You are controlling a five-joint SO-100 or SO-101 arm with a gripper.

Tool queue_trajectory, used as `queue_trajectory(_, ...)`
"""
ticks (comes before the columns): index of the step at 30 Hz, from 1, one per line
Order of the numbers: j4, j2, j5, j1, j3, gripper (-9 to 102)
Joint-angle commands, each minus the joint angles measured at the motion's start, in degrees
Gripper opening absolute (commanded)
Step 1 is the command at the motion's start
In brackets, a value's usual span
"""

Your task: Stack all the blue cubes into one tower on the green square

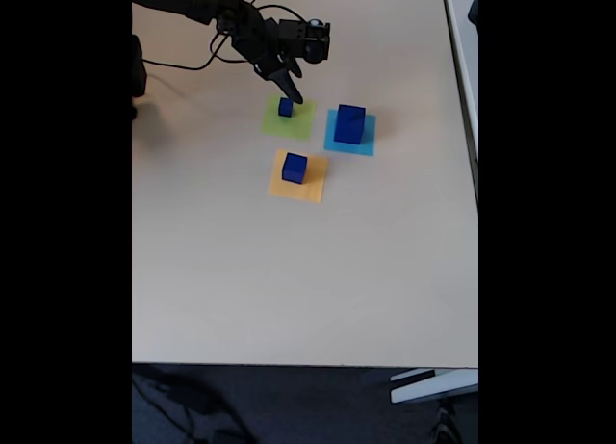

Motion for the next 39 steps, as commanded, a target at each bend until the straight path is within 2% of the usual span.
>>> queue_trajectory(1, 1.67, 0.09, 0.00, -0.18, -3.60, 27)
queue_trajectory(18, 3.87, -5.19, 3.96, -0.97, -3.52, 27)
queue_trajectory(39, 3.34, -9.67, 2.20, 0.53, -6.33, 25)
